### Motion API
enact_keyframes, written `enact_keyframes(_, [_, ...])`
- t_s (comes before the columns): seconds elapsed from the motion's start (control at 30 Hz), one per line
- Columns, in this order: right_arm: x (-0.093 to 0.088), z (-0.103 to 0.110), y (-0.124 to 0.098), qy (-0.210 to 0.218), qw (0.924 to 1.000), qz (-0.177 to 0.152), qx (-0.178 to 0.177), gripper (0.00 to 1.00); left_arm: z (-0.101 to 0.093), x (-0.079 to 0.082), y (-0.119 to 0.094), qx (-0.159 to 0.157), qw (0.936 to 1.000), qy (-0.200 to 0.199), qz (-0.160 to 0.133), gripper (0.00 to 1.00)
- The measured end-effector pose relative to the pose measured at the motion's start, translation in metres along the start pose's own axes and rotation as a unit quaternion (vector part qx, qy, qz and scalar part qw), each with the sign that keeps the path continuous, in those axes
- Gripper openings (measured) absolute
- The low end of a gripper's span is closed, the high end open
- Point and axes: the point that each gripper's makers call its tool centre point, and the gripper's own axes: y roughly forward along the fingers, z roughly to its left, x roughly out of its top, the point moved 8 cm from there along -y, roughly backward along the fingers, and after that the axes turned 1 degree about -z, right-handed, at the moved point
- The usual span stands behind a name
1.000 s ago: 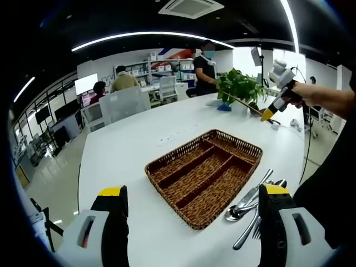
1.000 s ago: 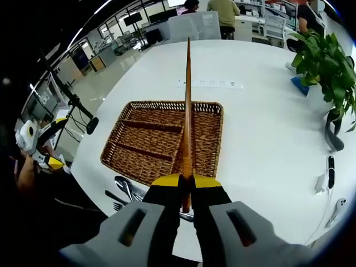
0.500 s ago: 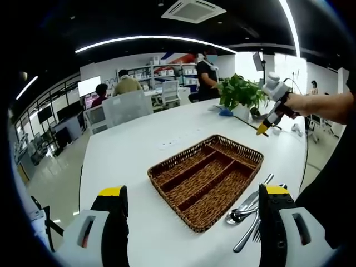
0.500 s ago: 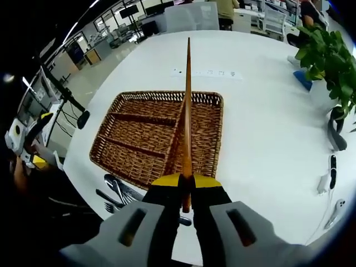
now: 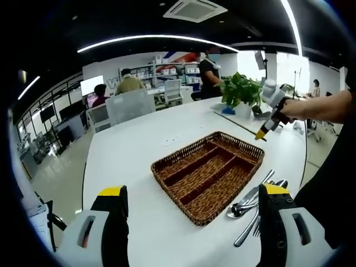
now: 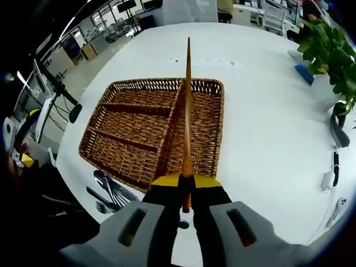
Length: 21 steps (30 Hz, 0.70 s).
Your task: Arrange the knives, forks, and spoons in their matching storage slots by inserting each utensil handle-first until every utensil is classified and aligned in the correct compartment
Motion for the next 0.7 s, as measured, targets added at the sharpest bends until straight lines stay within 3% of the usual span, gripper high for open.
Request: enact_keyframes(0.7, [-0.009,-0.004,0.035,-0.011,0.9988,0.041,-0.022,0.04,-0.001,-0.002,0.001,-0.005,0.9999,0.006,0.007,1.00])
